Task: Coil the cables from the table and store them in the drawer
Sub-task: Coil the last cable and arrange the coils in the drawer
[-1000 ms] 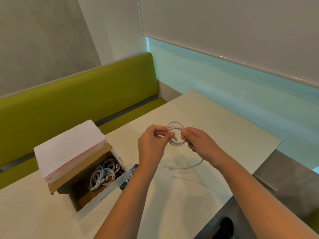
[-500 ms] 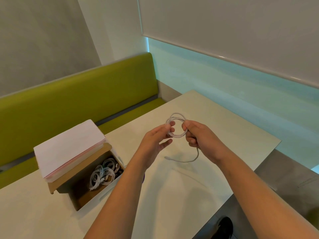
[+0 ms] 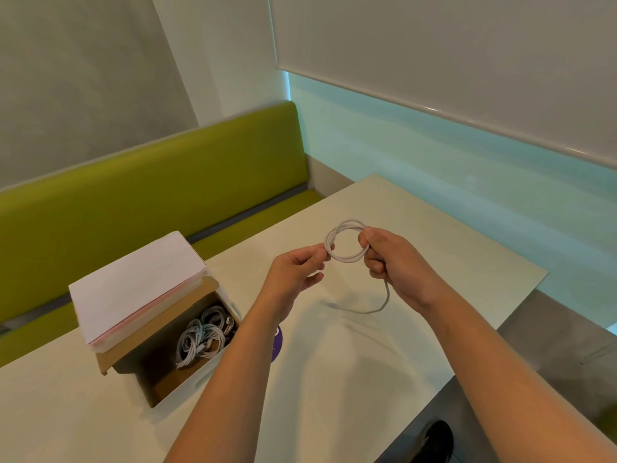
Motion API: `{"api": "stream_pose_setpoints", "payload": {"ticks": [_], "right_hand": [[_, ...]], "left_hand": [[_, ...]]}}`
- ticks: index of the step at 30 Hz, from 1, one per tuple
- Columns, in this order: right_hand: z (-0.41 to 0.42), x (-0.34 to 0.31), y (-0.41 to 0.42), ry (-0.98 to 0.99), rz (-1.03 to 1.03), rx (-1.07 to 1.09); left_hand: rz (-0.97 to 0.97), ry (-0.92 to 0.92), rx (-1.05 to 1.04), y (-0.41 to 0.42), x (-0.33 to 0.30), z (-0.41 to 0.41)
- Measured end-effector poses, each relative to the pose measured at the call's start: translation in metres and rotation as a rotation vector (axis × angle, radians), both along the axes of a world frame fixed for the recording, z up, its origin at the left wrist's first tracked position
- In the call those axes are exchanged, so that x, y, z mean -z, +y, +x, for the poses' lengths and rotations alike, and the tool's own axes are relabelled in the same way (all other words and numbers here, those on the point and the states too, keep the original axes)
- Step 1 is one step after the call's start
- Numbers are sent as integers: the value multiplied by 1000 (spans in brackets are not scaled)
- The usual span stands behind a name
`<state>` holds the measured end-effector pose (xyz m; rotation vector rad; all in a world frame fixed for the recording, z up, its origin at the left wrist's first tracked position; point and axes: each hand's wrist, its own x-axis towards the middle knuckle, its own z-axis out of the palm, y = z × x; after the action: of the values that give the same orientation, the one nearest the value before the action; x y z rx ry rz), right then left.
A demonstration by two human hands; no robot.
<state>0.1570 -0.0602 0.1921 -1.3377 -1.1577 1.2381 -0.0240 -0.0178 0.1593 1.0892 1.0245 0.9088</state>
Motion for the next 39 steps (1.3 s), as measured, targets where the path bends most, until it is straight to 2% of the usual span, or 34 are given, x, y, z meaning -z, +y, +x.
{"api": "stream_pose_setpoints", "payload": {"ticks": [6,11,18,23,29,33,39], "right_hand": [[6,2,2,14,-10,42],[9,2,3,5,-35,-18],[5,3,4,-87,-73,-96],[3,3,4,-132,-39,-52],[1,5,5,-136,-34,11],[-3,7,5,-133,-30,15],[-4,10,5,-112,-27,29]], "left_hand": [[105,163,3,3,0,-1],[156,302,172,9,-10,-2],[192,153,184,12,-22,2],[200,187,152,11,-21,4],[242,251,204,11,-17,6],[137,217,155,12,-20,8],[33,292,187,14,-22,5]]}}
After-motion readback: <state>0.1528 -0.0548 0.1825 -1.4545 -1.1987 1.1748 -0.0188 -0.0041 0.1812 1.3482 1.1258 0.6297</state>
